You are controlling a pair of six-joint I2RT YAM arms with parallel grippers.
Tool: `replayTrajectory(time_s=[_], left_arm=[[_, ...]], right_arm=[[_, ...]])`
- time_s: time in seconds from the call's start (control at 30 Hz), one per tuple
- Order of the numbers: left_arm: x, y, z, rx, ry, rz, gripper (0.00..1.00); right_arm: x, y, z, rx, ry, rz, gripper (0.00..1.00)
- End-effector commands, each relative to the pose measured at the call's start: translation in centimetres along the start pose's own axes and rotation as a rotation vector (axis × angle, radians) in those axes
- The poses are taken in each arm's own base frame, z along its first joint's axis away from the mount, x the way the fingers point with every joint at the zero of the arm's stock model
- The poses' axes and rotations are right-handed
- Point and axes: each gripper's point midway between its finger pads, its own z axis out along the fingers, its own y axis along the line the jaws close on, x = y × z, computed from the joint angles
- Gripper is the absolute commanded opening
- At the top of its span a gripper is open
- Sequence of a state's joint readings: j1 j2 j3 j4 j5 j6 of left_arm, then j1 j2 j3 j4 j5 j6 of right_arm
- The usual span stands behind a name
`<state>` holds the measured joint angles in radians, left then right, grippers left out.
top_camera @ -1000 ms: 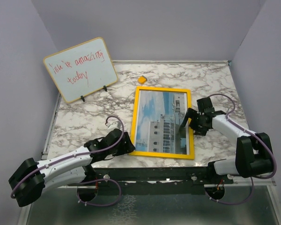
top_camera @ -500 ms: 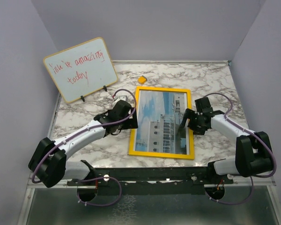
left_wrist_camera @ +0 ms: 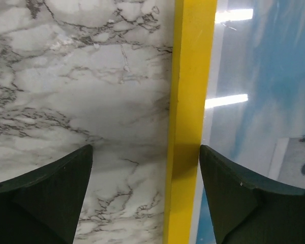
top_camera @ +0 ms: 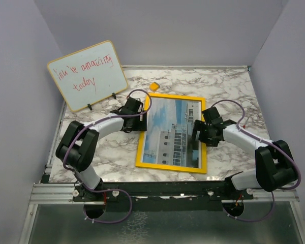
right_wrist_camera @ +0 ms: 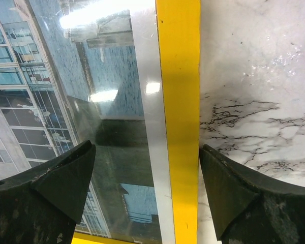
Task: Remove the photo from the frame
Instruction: Move the photo frame to the center of the board.
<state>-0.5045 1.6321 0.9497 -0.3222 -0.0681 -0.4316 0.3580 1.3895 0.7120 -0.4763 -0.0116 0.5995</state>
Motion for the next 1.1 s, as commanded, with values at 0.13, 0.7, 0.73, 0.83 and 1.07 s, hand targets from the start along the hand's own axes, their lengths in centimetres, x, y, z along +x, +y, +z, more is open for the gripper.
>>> replayTrajectory(time_s=[0.13,0.7,0.73,0.83,1.07], left_arm=[[0.2,-2.0,2.3,0.111,0.034,-0.013,0.73],[6.5,0.5,1.2,0.102,0.089,-0.023,0.29],[6.6,0.5,1.1,0.107,0.088,-0.024,0.25],[7.1,0.7,0.6,0.103,0.093,-0.039,0.20],[9.2,2.2,-1.1,0.048,0.069,-0.187,0.21]], right_arm=[[0.8,0.2,0.6,0.004,0.023,-0.006,0.86],[0.1,1.2,1.0,-0.012,0.033,-0.005,0.87],[0.0,1.3,1.0,-0.014,0.037,-0.007,0.87],[-0.2,1.6,1.0,-0.021,0.042,-0.009,0.87],[-1.4,3.1,1.1,-0.053,0.045,-0.011,0.88]])
